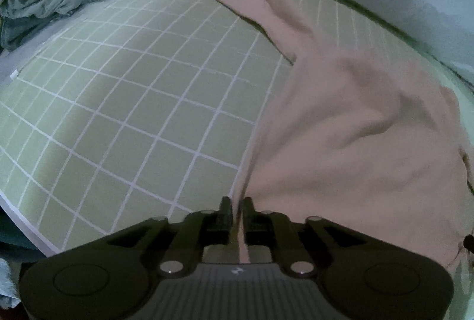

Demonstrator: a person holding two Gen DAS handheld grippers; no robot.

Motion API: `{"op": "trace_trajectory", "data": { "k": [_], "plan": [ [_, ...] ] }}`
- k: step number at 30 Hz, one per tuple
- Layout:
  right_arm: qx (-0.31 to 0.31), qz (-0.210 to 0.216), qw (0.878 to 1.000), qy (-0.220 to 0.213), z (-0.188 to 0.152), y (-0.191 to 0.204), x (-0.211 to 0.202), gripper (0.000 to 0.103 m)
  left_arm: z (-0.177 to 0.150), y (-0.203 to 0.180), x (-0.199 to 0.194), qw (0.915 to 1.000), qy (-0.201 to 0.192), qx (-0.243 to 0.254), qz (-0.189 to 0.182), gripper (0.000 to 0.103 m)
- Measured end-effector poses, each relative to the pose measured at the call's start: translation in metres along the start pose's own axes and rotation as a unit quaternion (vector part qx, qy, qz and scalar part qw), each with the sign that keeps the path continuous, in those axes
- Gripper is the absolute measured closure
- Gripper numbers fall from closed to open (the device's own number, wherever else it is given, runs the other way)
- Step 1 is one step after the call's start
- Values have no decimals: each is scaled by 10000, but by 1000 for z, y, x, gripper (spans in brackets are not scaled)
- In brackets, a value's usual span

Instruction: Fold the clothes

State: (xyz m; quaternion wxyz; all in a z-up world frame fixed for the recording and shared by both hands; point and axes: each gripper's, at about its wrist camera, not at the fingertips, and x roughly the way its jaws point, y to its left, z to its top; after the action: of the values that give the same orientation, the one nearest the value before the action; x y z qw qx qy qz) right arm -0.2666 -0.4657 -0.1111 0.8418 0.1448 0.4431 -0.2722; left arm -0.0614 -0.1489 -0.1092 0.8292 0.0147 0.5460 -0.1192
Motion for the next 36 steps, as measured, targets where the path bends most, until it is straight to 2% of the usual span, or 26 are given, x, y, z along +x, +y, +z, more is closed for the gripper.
{"op": "trace_trajectory", "data": {
  "k": [4,8,15,17,19,20,26,31,34,36],
  "plan": [
    [-77,-7,10000,8,-10,24,-4,49,4,3,-1,9997,9,215,-63,87],
    [-154,-13,9999,16,-20,48,-7,49,5,8,2,9978,82,560,-333,87],
    [303,-183,9992,173,-45,64,-17,50,6,7,5,9914,103,1144,-633,89],
    [419,-176,9988,155,-47,64,-19,57,6,7,6,9906,101,1200,-648,98],
    [471,-185,9987,112,-45,62,-19,85,8,7,8,9911,84,1154,-656,100],
    [480,-163,9987,91,-43,60,-18,88,10,7,9,9916,73,1105,-664,100],
    [275,-131,9994,-137,-19,51,3,91,27,-16,23,9923,-51,1003,-727,100],
    [472,-156,9985,-229,13,33,26,90,38,-38,32,9925,-90,969,-741,100],
    [410,-222,9987,-224,9,25,17,90,30,-36,32,9925,-167,951,-748,100],
    [263,-434,9984,-232,-2,18,8,91,29,-34,32,9924,-217,909,-798,100]
  ]
}}
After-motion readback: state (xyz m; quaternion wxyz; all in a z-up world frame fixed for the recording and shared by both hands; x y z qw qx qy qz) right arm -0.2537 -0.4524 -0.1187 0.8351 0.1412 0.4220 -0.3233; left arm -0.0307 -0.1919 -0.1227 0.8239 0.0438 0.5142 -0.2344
